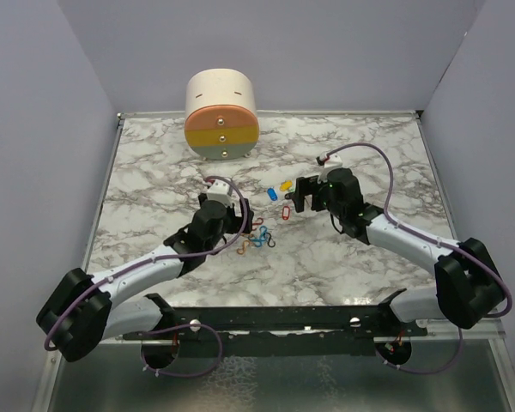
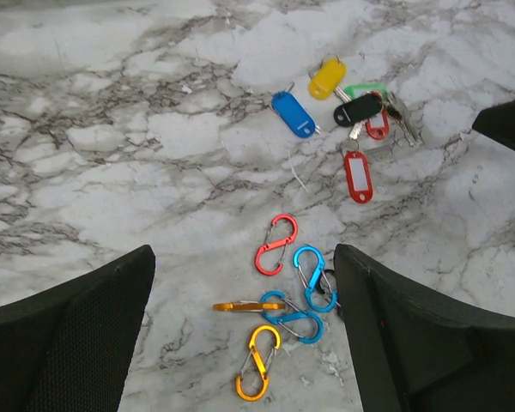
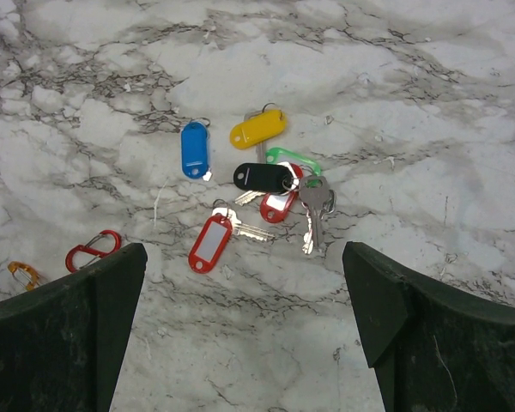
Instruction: Put the keys on the keyring
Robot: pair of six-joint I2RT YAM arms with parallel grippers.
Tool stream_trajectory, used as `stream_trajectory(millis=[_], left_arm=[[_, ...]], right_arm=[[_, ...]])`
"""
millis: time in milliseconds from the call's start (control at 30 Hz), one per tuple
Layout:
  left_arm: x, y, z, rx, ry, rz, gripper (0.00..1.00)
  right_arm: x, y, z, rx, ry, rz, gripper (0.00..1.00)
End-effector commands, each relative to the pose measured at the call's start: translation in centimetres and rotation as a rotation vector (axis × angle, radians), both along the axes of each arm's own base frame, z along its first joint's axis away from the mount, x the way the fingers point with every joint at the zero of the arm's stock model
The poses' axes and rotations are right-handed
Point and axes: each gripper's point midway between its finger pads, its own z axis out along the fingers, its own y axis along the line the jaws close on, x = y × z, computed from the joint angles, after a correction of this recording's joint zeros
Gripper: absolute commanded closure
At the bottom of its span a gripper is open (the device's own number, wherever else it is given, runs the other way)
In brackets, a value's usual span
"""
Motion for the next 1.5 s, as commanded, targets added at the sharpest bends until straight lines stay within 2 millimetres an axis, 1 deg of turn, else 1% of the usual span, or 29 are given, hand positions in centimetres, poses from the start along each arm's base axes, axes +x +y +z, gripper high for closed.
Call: stream_trajectory(millis=[0, 133, 300, 500, 667, 867, 1167, 1467], left_arm=[[-1.6, -0.3, -2.6, 0.01, 0.061, 0.039, 0.13], [-2.8, -1.4, -4.2, 0.033, 0.088, 0.026, 0.13], [-4.2, -3.1, -5.8, 0.06, 0.124, -0.012, 0.13], [-5.7, -5.8, -6.2, 0.056, 0.146, -0.077, 0.12], [-6.6, -7.3, -6.5, 0.055, 0.159, -0.112, 0.12], [-6.6, -7.3, -7.5, 0.078, 0.173, -0.107, 0.12], [-5.7, -6.3, -7.5, 0.132, 0.129, -0.068, 0.09], [-4.9, -6.6, -8.3, 0.159, 0.126, -0.058, 0.08]], right_arm=[[0.4, 0.4, 1.1, 0.001, -0.028, -0.005, 0.01], [0.2, 0.7, 1.3, 0.009, -0.03, 0.005, 0.01], [0.1, 0.3, 1.5, 0.004, -0.033, -0.004, 0.01], [-0.1, -0.4, 1.9, -0.01, -0.042, -0.029, 0.01], [-0.2, -1.2, 2.2, -0.013, -0.054, -0.068, 0.01], [-0.5, -1.5, 2.6, -0.007, -0.061, -0.075, 0.0], [-0.6, -1.6, 2.8, -0.003, -0.067, -0.079, 0.0], [-0.4, -1.6, 2.5, -0.005, -0.065, -0.08, 0.0]])
